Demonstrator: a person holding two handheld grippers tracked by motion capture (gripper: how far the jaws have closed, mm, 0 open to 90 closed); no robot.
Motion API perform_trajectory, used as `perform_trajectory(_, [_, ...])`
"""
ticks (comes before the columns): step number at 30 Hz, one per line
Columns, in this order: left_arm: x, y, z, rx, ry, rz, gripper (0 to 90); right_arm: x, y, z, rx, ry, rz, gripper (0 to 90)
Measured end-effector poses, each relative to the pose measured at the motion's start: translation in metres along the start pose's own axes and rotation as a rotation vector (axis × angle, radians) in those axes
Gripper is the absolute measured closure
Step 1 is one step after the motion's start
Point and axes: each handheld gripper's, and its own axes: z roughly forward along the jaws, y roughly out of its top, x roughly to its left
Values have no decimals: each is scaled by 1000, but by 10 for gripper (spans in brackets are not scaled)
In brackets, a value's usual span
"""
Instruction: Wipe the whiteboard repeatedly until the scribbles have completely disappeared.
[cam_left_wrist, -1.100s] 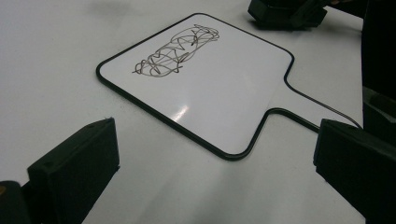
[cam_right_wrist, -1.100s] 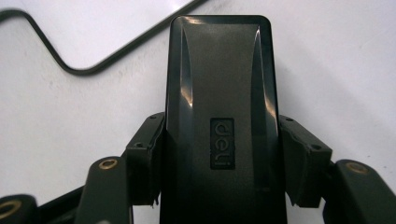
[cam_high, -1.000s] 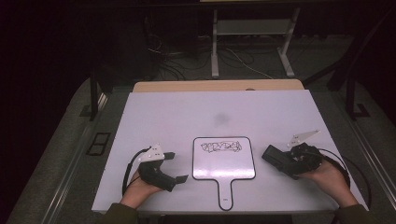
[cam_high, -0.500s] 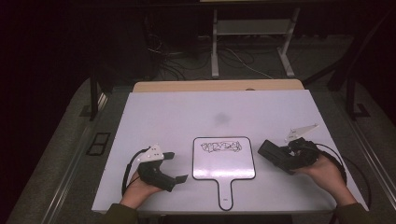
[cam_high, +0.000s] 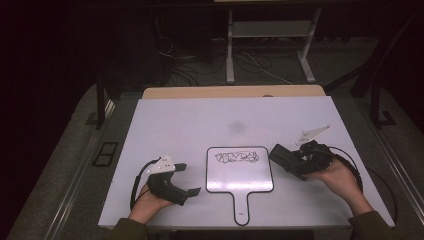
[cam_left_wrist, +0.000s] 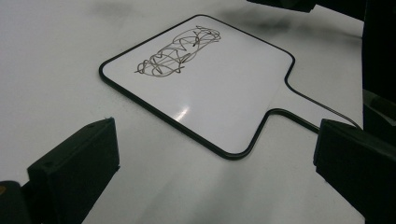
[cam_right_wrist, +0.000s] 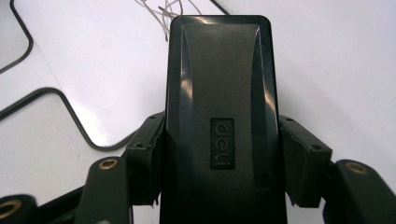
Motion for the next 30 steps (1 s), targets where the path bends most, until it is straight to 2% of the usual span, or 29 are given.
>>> perform_trajectory(14, [-1,0,1,-2,-2,3,0,2,22,12,2,2,-12,384])
perform_trajectory(30, [-1,0,1,1,-7,5,0,5,51,36,15,16,-22,384])
